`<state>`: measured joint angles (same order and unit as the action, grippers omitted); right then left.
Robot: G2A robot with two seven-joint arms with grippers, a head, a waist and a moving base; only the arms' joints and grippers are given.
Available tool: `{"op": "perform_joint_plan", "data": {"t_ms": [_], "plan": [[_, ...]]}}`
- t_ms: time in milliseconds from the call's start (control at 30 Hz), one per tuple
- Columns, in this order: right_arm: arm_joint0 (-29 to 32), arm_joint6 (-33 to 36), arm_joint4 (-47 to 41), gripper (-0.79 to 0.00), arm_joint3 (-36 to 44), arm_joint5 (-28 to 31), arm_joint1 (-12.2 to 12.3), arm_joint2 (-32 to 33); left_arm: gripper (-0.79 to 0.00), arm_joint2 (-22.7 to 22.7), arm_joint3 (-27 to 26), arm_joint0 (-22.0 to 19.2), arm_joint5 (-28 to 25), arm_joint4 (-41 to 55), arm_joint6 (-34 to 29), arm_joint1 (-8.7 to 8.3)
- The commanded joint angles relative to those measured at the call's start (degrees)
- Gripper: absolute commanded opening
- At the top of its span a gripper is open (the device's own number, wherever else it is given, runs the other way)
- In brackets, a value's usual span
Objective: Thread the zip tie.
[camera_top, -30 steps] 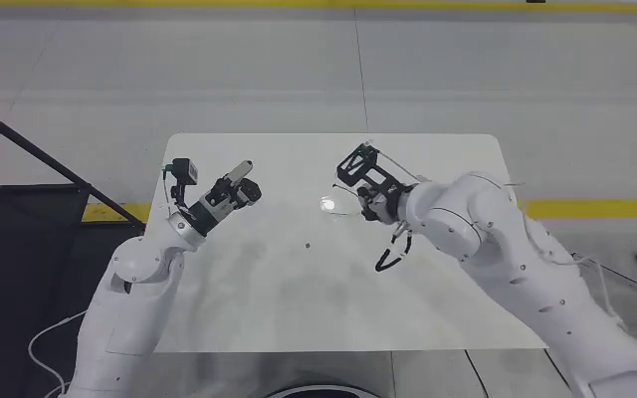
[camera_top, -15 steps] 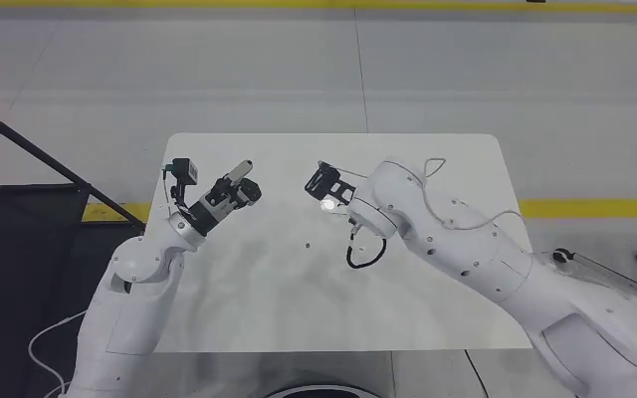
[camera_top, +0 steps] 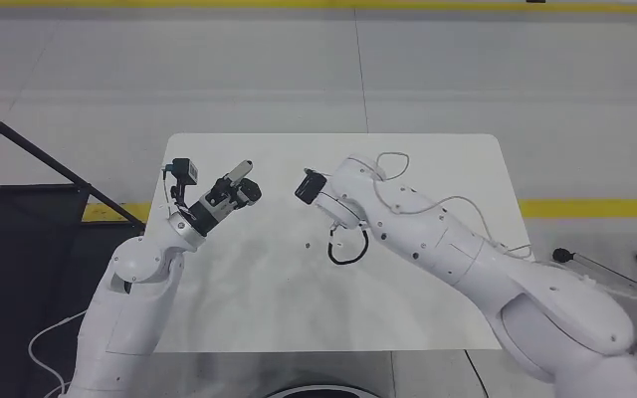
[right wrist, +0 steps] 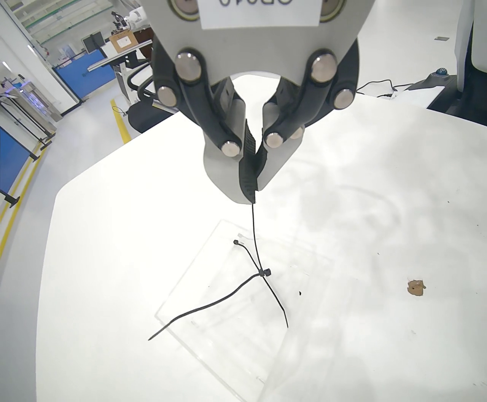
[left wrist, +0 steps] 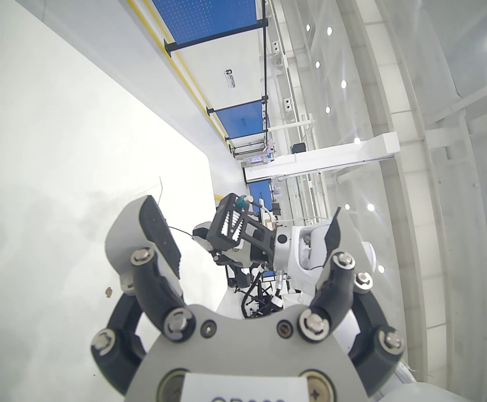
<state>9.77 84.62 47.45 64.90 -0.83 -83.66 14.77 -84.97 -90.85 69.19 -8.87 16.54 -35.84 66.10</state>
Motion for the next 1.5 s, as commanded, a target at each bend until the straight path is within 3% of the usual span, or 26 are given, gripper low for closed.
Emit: {"op": "perform_joint_plan", "data": {"t_ms": [0,67,167,267,467,900,1167,1300,1467], "plan": [[-0.2,-0.2,-0.2,-0.785,-1.8,0.7,-1.1,-0.2,0.000,0.0,0.0,0.0,0.0,0.0,0.0,0.00],[-0.4,-0.1,-0.2,-0.785,-3.3,1.3,-2.1,-0.5,0.000,0.0,0.0,0.0,0.0,0.0,0.0,0.00],[-0.6,-0.3,-0.3,-0.736,-5.2,2.1,-3.5,-0.6,0.000,0.0,0.0,0.0,0.0,0.0,0.0,0.00],[-0.7,-0.4,-0.3,-0.634,-6.9,2.7,-4.6,-0.6,0.000,0.0,0.0,0.0,0.0,0.0,0.0,0.00],[-0.8,-0.7,0.2,-0.573,-9.4,3.2,-6.1,0.1,0.000,0.0,0.0,0.0,0.0,0.0,0.0,0.00],[-0.3,-0.4,2.4,-0.539,-10.8,3.1,-6.9,2.7,0.000,0.0,0.0,0.0,0.0,0.0,0.0,0.00],[1.0,-0.6,5.4,-0.471,-6.3,0.9,-3.7,8.4,0.000,0.0,-0.4,0.4,0.0,-0.4,1.1,0.01],[4.0,-2.4,8.2,-0.406,0.0,-2.0,-0.4,14.0,0.000,-0.1,-1.3,1.1,0.2,-3.3,3.9,-0.04],[12.8,-5.9,15.3,-0.397,14.3,-4.2,5.0,23.7,0.000,0.9,-2.3,1.4,-0.2,-10.3,8.2,-0.05]]}}
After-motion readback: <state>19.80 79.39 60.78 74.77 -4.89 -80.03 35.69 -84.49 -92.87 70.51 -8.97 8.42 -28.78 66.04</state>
